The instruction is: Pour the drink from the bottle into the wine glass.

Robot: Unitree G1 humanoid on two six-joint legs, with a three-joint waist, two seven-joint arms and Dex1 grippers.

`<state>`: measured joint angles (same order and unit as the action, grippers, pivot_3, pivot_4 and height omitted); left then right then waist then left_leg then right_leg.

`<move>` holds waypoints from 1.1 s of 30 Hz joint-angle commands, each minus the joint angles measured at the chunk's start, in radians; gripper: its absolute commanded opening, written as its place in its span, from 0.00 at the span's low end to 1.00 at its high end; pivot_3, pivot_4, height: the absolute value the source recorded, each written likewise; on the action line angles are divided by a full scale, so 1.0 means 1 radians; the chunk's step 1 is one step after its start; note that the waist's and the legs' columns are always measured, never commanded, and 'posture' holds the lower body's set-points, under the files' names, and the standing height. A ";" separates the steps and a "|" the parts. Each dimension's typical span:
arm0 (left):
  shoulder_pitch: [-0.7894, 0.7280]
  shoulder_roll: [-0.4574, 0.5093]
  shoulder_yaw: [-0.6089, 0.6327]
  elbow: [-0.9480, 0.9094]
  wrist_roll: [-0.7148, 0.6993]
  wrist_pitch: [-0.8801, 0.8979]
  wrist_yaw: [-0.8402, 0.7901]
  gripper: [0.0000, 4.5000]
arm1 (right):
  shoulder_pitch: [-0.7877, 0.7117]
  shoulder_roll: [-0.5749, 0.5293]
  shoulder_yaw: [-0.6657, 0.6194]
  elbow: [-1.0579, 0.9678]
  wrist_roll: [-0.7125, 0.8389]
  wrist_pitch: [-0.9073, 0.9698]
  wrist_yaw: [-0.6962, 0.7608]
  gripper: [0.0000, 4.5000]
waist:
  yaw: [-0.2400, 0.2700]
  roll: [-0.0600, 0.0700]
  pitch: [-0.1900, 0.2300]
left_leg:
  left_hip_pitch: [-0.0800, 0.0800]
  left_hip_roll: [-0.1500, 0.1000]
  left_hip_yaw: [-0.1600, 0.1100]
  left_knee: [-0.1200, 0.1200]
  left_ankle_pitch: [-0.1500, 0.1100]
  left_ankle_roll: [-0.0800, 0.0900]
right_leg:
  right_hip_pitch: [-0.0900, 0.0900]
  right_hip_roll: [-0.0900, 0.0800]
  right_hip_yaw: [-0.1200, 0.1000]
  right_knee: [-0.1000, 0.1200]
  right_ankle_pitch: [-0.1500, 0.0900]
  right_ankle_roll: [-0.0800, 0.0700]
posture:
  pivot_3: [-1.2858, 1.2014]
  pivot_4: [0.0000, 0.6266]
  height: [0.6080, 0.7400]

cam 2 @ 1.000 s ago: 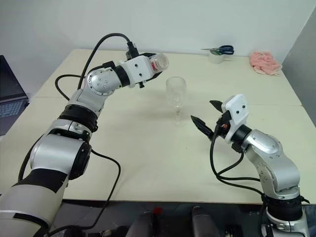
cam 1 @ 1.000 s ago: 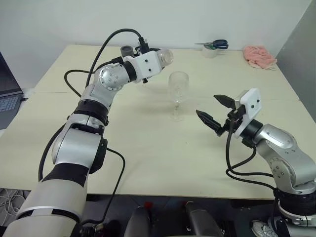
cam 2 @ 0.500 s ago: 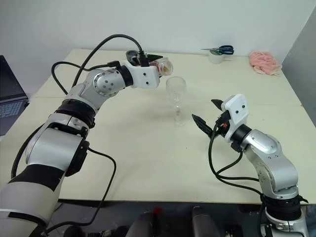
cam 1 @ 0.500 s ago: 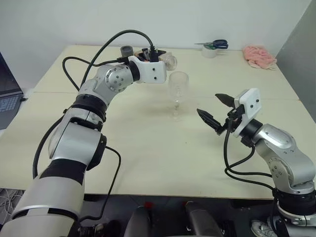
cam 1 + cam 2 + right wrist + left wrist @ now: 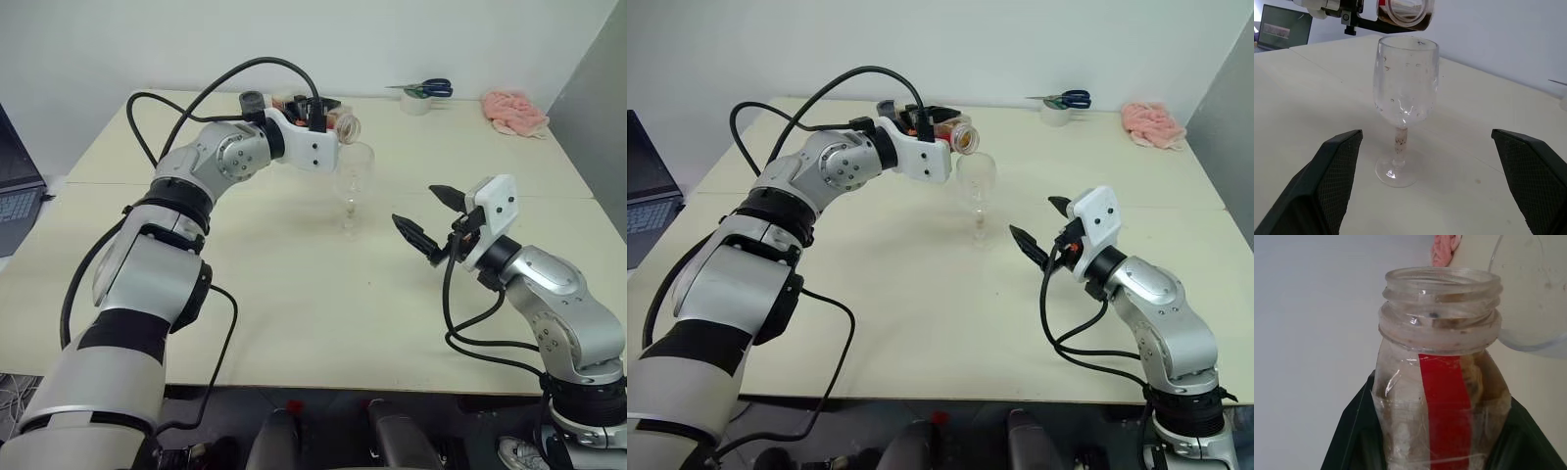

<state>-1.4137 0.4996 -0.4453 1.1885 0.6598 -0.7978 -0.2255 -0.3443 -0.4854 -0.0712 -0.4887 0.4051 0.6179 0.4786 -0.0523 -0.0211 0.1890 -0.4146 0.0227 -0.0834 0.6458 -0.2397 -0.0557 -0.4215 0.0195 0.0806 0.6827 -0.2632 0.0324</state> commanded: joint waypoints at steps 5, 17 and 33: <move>-0.060 0.032 -0.023 -0.008 0.044 -0.020 0.088 0.40 | -0.005 0.002 -0.005 -0.030 0.000 -0.023 -0.005 1.00 | 0.000 0.000 0.000 | 0.000 0.000 0.000 0.000 0.000 0.000 | 0.000 0.000 0.000 0.000 0.000 0.000 | 0.52 0.24 1.00; -0.087 0.066 -0.068 0.000 0.118 -0.022 0.198 0.40 | -0.030 0.017 0.007 0.008 -0.017 -0.049 -0.006 1.00 | 0.000 0.000 0.000 | 0.000 -0.003 0.000 0.001 0.000 0.000 | 0.000 -0.003 0.000 0.001 0.000 0.000 | 0.52 0.24 1.00; -0.104 0.080 -0.099 0.017 0.154 -0.021 0.247 0.40 | -0.020 0.037 0.014 0.009 -0.012 -0.070 0.012 1.00 | 0.000 0.000 0.000 | 0.001 -0.006 -0.001 0.002 0.001 0.000 | 0.000 -0.005 0.000 0.006 0.000 0.001 | 0.52 0.24 1.00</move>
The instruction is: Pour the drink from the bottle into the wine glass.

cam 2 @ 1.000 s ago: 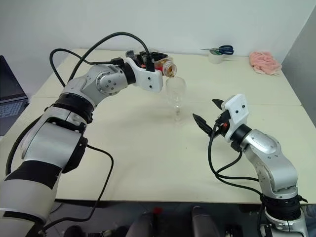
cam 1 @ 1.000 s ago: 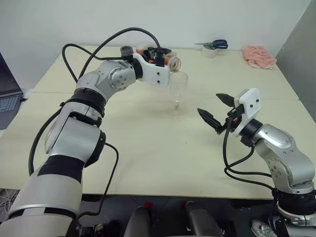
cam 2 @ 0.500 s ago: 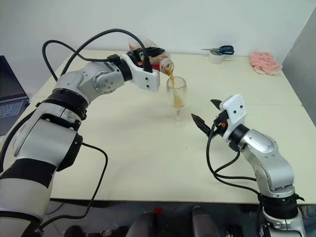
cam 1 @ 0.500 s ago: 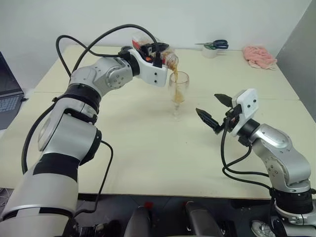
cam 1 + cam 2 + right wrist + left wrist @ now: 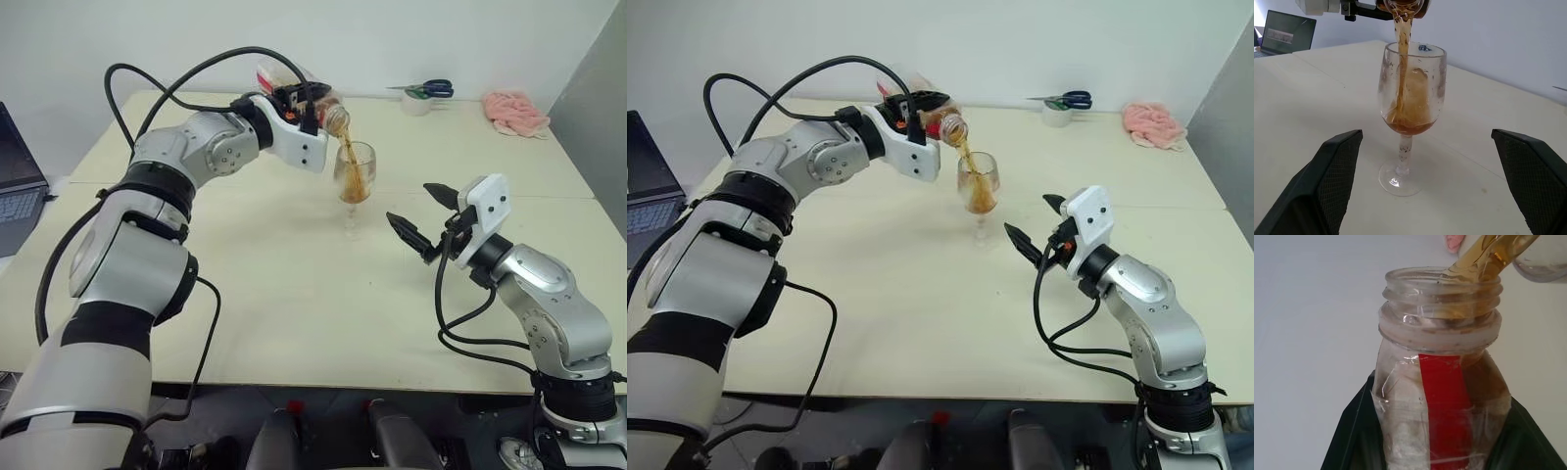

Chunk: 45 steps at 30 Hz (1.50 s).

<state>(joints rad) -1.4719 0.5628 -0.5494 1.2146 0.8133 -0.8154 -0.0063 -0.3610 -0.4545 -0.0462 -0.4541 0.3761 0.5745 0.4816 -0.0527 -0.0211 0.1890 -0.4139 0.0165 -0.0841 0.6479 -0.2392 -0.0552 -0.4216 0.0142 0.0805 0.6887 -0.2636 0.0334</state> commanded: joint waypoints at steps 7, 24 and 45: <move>-0.050 0.016 -0.003 -0.005 0.010 -0.007 0.033 0.40 | -0.002 0.012 -0.006 -0.029 0.016 -0.026 0.017 1.00 | 0.000 0.000 0.000 | 0.000 -0.001 0.000 0.000 0.000 0.000 | 0.000 -0.001 0.000 0.001 0.000 0.001 | 0.52 0.24 1.00; -0.050 0.017 0.008 -0.004 -0.004 -0.009 0.024 0.40 | -0.021 0.021 0.004 -0.006 0.003 -0.035 0.023 1.00 | -0.001 0.000 0.000 | 0.000 -0.001 0.000 0.000 0.000 0.000 | 0.000 -0.001 0.000 0.001 0.000 0.001 | 0.52 0.24 1.00; 0.222 -0.080 0.676 -0.100 -0.874 0.471 -0.553 0.39 | -0.195 0.014 0.039 0.046 0.032 -0.021 0.111 1.00 | -0.020 0.000 0.000 | 0.003 -0.001 0.000 0.002 0.001 0.001 | 0.000 -0.001 0.001 0.007 -0.001 0.001 | 0.52 0.24 1.00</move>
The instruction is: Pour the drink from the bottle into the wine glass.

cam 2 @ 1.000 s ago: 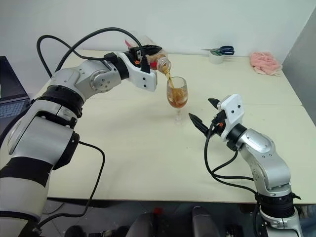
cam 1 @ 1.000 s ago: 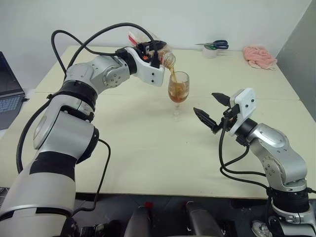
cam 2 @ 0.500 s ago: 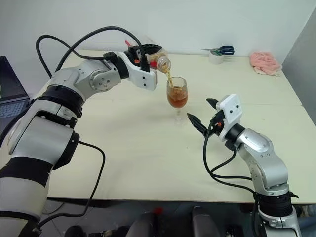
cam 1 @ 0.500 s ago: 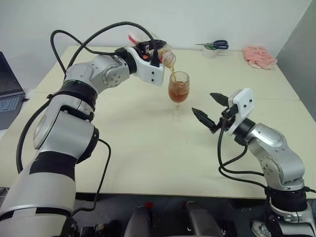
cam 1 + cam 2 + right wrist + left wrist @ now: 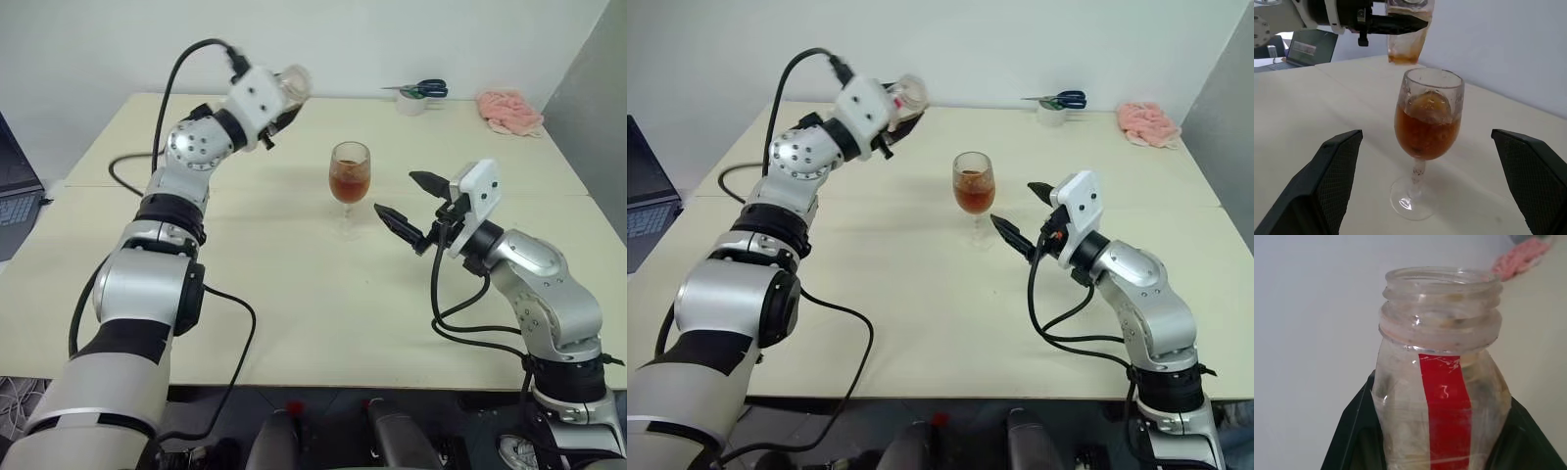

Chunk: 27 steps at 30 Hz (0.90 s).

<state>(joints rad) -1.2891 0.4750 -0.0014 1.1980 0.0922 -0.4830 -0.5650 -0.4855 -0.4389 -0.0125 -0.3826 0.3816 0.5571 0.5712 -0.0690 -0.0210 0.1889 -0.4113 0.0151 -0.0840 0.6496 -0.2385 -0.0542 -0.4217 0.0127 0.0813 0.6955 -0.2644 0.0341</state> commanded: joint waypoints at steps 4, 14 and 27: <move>0.180 0.015 0.256 -0.203 -0.266 0.287 0.096 0.39 | -0.156 -0.002 0.048 -0.009 0.033 0.008 0.060 1.00 | -0.013 0.000 0.000 | 0.001 0.001 -0.001 0.001 0.000 0.000 | 0.000 0.000 0.000 0.001 0.000 0.000 | 0.52 0.24 1.00; 0.440 -0.013 0.360 -0.366 -0.348 0.363 0.233 0.61 | -0.255 -0.007 0.146 0.029 0.030 0.056 0.129 1.00 | -0.005 0.000 -0.001 | -0.003 0.000 -0.007 0.006 0.000 0.000 | 0.001 -0.002 -0.007 0.001 0.000 0.000 | 0.52 0.24 1.00; 0.575 -0.004 0.320 -0.487 -0.317 0.382 0.237 0.99 | -0.303 -0.003 0.157 0.099 0.017 0.018 0.189 1.00 | 0.013 0.000 -0.001 | -0.005 -0.002 -0.011 0.010 0.000 0.000 | 0.002 -0.003 -0.010 0.001 0.000 0.000 | 0.52 0.24 1.00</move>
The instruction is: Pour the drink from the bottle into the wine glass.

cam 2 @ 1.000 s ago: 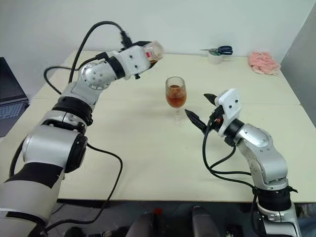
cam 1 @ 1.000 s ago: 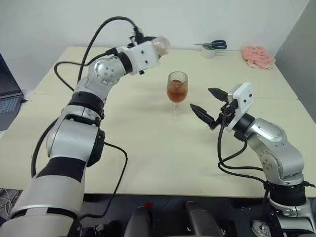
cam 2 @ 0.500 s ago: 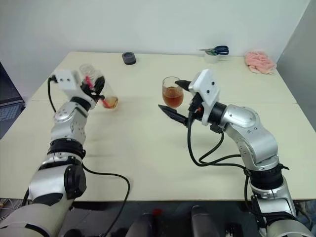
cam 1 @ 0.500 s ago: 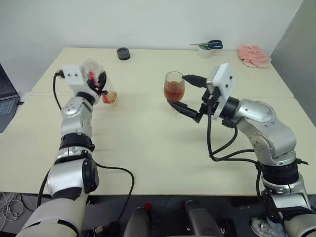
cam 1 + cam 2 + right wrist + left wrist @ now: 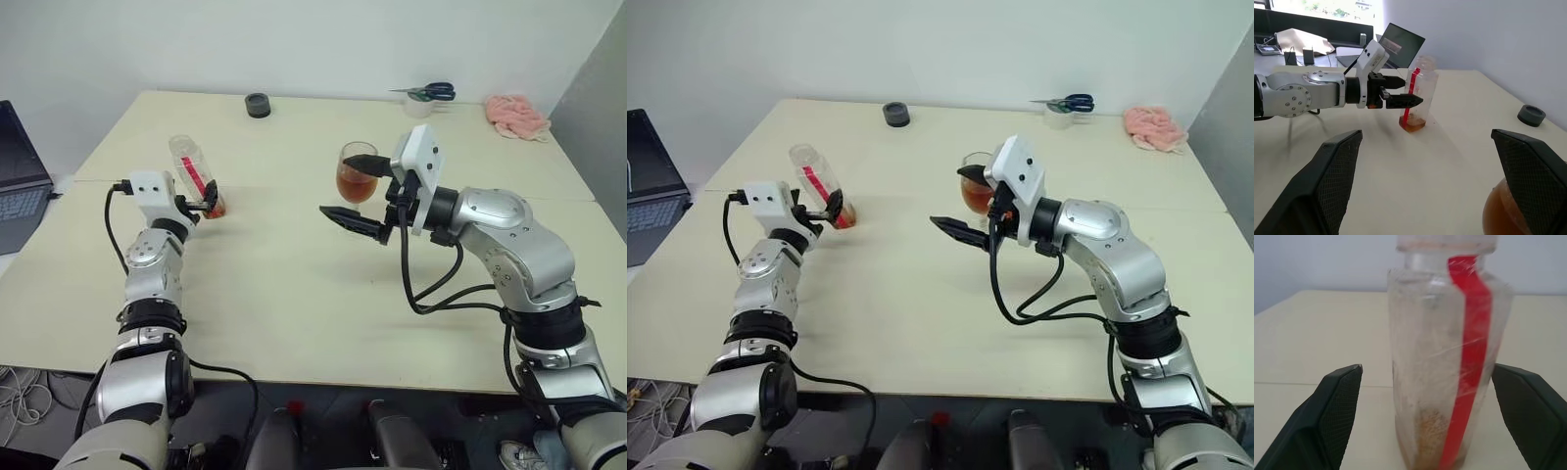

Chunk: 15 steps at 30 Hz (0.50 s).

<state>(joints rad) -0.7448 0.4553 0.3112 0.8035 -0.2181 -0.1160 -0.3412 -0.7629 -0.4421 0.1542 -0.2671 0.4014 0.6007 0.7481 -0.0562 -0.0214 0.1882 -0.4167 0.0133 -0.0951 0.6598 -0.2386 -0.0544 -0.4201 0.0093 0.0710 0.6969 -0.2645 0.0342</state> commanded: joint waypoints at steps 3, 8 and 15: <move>0.116 0.010 0.028 -0.216 -0.025 0.074 0.043 0.99 | -0.025 -0.002 -0.013 -0.014 -0.008 -0.031 0.017 1.00 | -0.003 0.000 0.000 | 0.000 0.000 0.000 0.000 0.000 0.000 | 0.000 -0.001 0.000 0.000 0.000 0.000 | 0.52 0.24 1.00; 0.345 -0.011 0.041 -0.535 -0.088 0.219 0.055 0.99 | 0.008 -0.032 -0.044 -0.019 -0.011 -0.021 0.012 1.00 | -0.002 0.000 0.000 | 0.000 0.001 0.000 -0.001 0.000 0.000 | 0.000 -0.001 0.000 0.000 0.000 0.000 | 0.52 0.24 1.00; 0.713 0.115 0.059 -1.264 -0.453 0.596 -0.093 0.99 | 0.202 -0.192 -0.299 -0.008 0.065 0.034 0.011 1.00 | 0.029 -0.002 -0.001 | -0.001 0.000 -0.001 0.000 -0.001 -0.001 | 0.002 -0.010 -0.001 -0.002 -0.001 0.001 | 0.52 0.24 1.00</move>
<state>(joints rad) -0.0218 0.5370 0.3472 -0.3368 -0.5858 0.4099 -0.4078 -0.5677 -0.6165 -0.0926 -0.2341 0.4340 0.6410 0.7431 -0.0270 -0.0230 0.1870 -0.4162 0.0123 -0.0958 0.6602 -0.2392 -0.0553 -0.4169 -0.0001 0.0696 0.6951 -0.2656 0.0356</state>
